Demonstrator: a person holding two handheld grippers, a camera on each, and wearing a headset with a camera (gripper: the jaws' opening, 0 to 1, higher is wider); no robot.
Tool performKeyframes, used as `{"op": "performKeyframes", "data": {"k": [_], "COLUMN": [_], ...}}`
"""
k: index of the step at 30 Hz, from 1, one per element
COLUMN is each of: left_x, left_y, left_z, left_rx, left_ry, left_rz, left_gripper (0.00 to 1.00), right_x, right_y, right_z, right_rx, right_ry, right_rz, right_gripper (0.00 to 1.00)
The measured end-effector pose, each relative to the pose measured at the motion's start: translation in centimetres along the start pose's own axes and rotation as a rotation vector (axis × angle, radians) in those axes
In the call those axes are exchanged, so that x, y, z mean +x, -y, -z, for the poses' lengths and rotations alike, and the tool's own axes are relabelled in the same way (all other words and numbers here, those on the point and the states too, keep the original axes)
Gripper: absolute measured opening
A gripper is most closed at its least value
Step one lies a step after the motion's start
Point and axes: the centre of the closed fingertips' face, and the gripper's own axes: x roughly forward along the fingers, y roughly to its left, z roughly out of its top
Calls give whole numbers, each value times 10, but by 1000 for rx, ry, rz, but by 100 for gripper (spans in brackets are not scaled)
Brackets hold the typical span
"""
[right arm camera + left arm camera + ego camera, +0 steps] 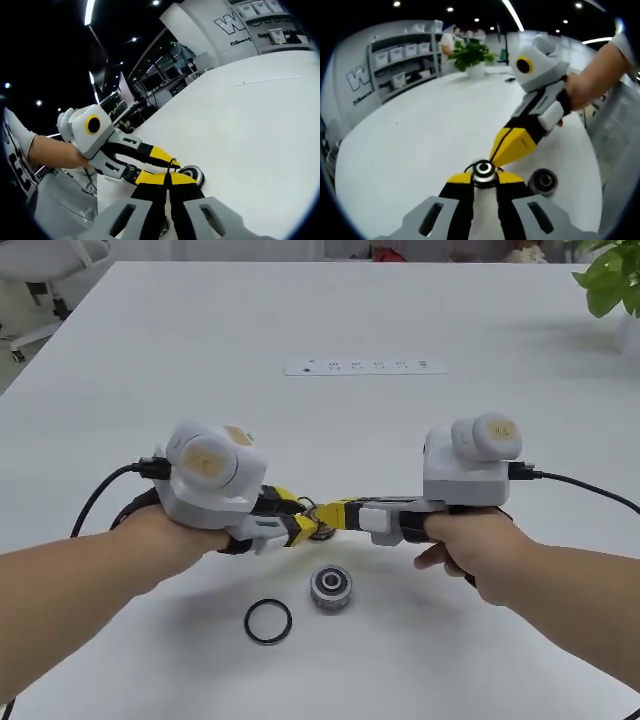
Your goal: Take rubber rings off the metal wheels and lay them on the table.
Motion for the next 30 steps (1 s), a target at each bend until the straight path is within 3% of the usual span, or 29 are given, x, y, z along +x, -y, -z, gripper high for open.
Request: {"op": "performKeyframes", "data": {"k": [8, 11, 23, 30], "left_x": [-20, -27, -52, -70], "left_y": [2, 7, 17, 17], "left_z": [-5, -9, -20, -23], "left_rx": [-7, -33, -27, -38], "left_ry": [36, 65, 117, 144], "left_rz": [9, 28, 42, 33], "left_gripper": [21, 30, 35, 38], "right_x": [1, 1, 4, 3], "right_y": [-9, -12, -26, -30], "right_z": [-2, -3, -9, -10], "right_rx": [-5, -5, -11, -11], "right_ry": [-1, -2, 3, 5], "right_rz": [-23, -30, -63, -68], "right_gripper": [0, 0, 0, 0]}}
